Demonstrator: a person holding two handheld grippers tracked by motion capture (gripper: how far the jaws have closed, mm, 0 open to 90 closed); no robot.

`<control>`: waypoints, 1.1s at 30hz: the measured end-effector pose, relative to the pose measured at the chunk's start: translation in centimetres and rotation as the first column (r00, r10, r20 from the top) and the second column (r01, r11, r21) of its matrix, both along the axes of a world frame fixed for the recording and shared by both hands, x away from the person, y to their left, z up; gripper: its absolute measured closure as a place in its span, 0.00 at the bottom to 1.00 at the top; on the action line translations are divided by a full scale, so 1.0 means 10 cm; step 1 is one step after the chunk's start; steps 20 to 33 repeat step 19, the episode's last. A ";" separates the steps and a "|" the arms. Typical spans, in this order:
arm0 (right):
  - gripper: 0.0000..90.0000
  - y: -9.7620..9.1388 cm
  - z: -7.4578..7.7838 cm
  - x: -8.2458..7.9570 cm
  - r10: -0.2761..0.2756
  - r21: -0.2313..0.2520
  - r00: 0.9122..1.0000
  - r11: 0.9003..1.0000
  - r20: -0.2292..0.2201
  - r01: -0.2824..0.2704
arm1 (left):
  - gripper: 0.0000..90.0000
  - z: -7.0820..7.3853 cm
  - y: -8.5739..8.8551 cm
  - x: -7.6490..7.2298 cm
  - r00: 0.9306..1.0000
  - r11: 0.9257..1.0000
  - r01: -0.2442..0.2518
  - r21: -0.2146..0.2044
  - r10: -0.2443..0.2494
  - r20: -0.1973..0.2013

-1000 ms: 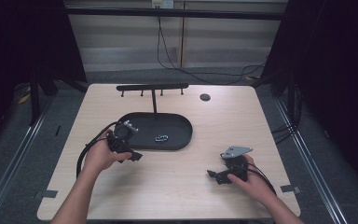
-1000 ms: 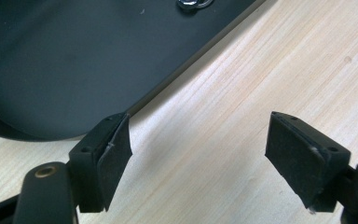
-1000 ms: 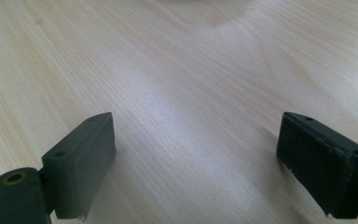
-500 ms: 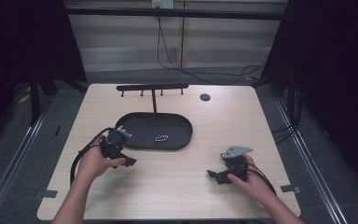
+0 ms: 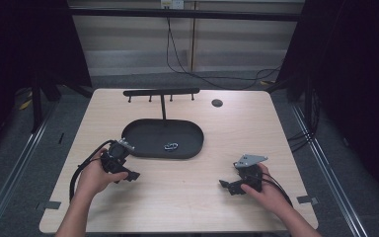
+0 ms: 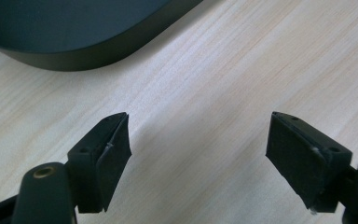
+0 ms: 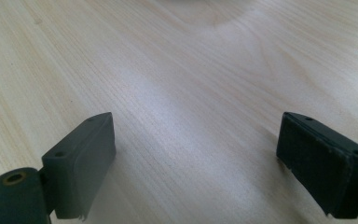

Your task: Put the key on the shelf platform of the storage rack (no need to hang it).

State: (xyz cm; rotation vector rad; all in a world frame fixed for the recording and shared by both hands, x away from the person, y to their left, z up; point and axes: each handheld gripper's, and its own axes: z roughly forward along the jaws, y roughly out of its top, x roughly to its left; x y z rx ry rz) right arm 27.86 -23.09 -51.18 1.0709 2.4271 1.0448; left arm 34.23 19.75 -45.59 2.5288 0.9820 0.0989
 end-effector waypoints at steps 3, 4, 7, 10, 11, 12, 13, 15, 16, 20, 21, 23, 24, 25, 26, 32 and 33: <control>0.12 0.00 0.00 0.00 0.000 0.000 1.000 1.000 0.000 0.000 | 0.24 -0.02 0.03 -0.01 1.000 1.000 0.005 0.004 -0.005 0.001; 0.12 0.00 0.00 0.00 0.000 0.000 1.000 1.000 0.000 0.000 | 0.24 -0.03 0.04 -0.02 1.000 1.000 -0.004 -0.001 0.004 -0.002; 0.12 0.00 0.00 0.00 0.000 0.000 1.000 1.000 0.000 0.000 | 0.24 -0.05 0.06 -0.04 1.000 1.000 -0.009 -0.002 0.008 -0.010; 0.12 0.00 0.00 0.00 0.000 0.000 1.000 1.000 0.000 0.000 | 0.24 -0.07 0.08 -0.05 1.000 1.000 -0.011 -0.004 0.011 -0.011; 0.12 0.00 0.00 0.00 -0.001 -0.001 1.000 1.000 0.001 0.001 | 0.24 -0.08 0.08 -0.05 1.000 1.000 -0.010 -0.004 0.009 -0.008; 0.12 0.00 0.00 0.00 -0.002 -0.001 1.000 1.000 0.000 0.002 | 0.24 -0.08 0.09 -0.05 1.000 1.000 -0.008 -0.002 0.007 -0.004; 0.12 0.00 0.00 0.00 -0.001 -0.001 1.000 1.000 0.001 0.001 | 0.24 -0.08 0.10 -0.05 1.000 1.000 -0.010 -0.004 0.010 -0.011; 0.12 0.00 0.00 0.00 -0.002 -0.001 1.000 1.000 0.000 0.002 | 0.25 -0.09 0.10 -0.06 1.000 1.000 -0.015 -0.005 0.015 -0.013; 0.12 0.00 0.00 0.00 -0.002 -0.001 1.000 1.000 0.001 0.002 | 0.25 -0.09 0.10 -0.06 1.000 1.000 -0.015 -0.004 0.015 -0.015; 0.12 0.00 0.00 0.00 -0.002 -0.001 1.000 1.000 0.001 0.002 | 0.26 -0.08 0.08 -0.05 1.000 1.000 -0.015 -0.002 0.015 -0.012; 0.12 0.00 0.00 0.00 -0.002 -0.001 1.000 1.000 0.001 0.002 | 0.26 -0.08 0.08 -0.05 1.000 1.000 -0.015 -0.002 0.015 -0.012; 0.12 0.00 0.00 0.00 -0.002 -0.001 1.000 1.000 0.001 0.002 | 0.26 -0.08 0.08 -0.05 1.000 1.000 -0.015 -0.002 0.015 -0.012; 0.12 0.00 0.00 0.00 -0.002 -0.001 1.000 1.000 0.001 0.002 | 0.26 -0.08 0.08 -0.05 1.000 1.000 -0.015 -0.002 0.015 -0.012; 0.12 0.00 0.00 0.00 -0.002 -0.001 1.000 1.000 0.001 0.002 | 0.26 -0.08 0.08 -0.05 1.000 1.000 -0.015 -0.002 0.015 -0.012; 0.12 0.00 0.00 0.00 -0.002 -0.001 1.000 1.000 0.001 0.002 | 0.26 -0.08 0.08 -0.05 1.000 1.000 -0.015 -0.002 0.015 -0.012; 0.12 0.00 0.00 0.00 -0.002 -0.001 1.000 1.000 0.001 0.002 | 0.26 -0.08 0.08 -0.05 1.000 1.000 -0.015 -0.002 0.015 -0.012; 0.12 0.00 0.00 0.00 -0.002 -0.001 1.000 1.000 0.001 0.002 | 0.26 -0.08 0.08 -0.05 1.000 1.000 -0.015 -0.002 0.015 -0.012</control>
